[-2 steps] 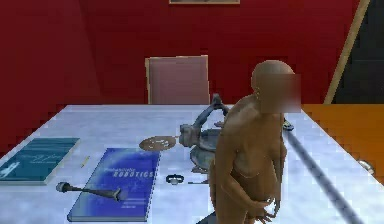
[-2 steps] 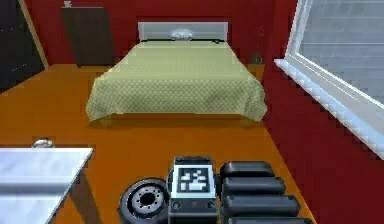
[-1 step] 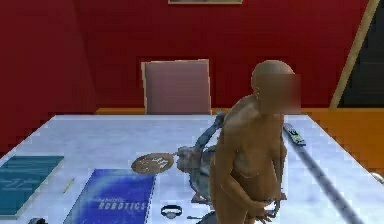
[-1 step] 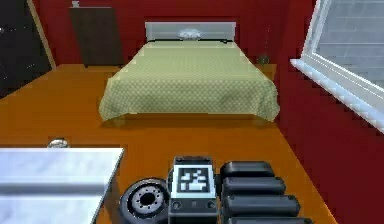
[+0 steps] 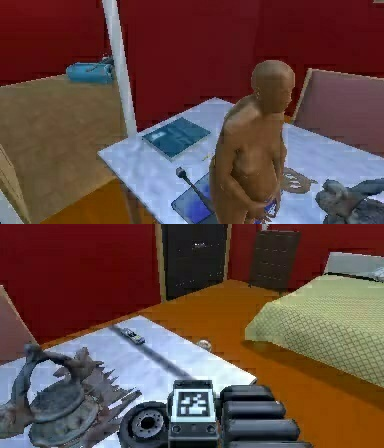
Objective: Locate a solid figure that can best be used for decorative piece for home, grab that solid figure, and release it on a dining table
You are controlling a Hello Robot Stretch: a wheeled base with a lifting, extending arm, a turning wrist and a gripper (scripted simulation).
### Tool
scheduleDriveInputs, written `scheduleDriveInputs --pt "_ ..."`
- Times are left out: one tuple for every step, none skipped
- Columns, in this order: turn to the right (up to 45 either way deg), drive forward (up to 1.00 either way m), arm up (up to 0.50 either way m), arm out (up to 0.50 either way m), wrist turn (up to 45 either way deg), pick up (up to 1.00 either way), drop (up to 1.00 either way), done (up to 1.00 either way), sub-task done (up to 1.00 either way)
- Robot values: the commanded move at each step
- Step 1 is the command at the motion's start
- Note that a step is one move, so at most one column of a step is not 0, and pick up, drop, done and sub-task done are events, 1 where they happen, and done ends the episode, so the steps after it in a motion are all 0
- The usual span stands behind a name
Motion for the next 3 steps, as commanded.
scheduleDriveInputs --pt "-45.0 0.0 0.0 0.0 0.0 0.0 0.0 0.0 0.0" --pt "-3.0 0.0 0.0 0.0 0.0 0.0 0.0 0.0 0.0" --pt "0.0 0.0 0.0 0.26 0.0 0.0 0.0 0.0 0.0"
